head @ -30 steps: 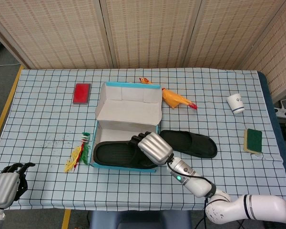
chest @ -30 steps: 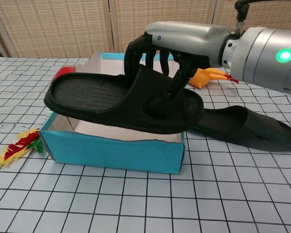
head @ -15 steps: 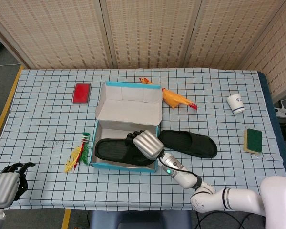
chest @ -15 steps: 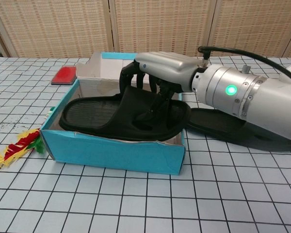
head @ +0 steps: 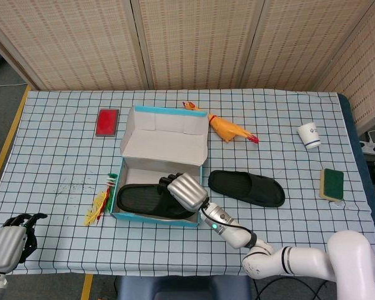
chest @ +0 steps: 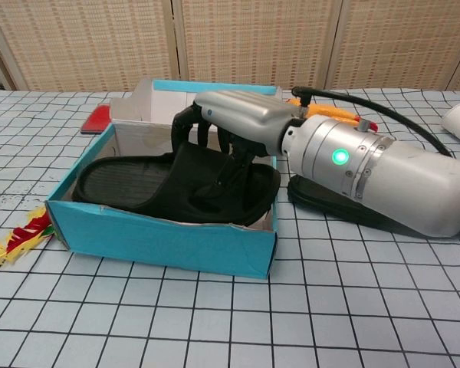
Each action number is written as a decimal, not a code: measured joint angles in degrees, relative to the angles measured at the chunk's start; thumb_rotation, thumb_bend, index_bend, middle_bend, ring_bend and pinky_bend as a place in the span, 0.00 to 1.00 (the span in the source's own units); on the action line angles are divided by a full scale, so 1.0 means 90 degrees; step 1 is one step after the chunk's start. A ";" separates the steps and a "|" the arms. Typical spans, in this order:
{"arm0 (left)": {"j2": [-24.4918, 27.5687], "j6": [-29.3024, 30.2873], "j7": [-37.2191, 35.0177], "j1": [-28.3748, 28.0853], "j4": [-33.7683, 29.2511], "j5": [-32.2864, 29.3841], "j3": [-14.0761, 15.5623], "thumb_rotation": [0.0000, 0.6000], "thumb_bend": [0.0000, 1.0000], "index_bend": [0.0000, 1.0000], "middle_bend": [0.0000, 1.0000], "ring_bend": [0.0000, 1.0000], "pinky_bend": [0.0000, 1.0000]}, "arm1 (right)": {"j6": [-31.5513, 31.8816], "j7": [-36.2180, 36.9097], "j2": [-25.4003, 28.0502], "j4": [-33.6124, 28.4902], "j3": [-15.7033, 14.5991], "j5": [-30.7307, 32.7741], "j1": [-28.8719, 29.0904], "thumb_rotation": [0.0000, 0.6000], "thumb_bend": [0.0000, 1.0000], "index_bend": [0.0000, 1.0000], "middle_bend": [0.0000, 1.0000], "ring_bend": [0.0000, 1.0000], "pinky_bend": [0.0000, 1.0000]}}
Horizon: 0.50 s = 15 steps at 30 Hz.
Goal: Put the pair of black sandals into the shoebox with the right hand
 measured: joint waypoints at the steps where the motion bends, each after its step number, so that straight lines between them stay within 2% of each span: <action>1: 0.0001 0.0001 -0.0004 0.0000 0.0001 0.0000 -0.0002 1.00 0.43 0.28 0.23 0.25 0.32 | -0.0008 0.0031 -0.0021 0.0038 -0.0024 -0.0006 -0.0003 1.00 0.12 0.50 0.46 0.38 0.50; 8: 0.0006 0.0003 -0.0035 -0.0003 0.0009 0.0014 -0.0001 1.00 0.43 0.29 0.23 0.25 0.32 | -0.0033 0.0264 -0.0157 0.0396 -0.0227 -0.0139 -0.0049 1.00 0.12 0.49 0.45 0.37 0.50; 15: 0.0005 0.0000 -0.0033 -0.0006 0.0009 0.0024 0.0000 1.00 0.43 0.28 0.23 0.25 0.32 | -0.0049 0.0408 -0.0155 0.0550 -0.0276 -0.0111 -0.0129 1.00 0.12 0.40 0.38 0.26 0.50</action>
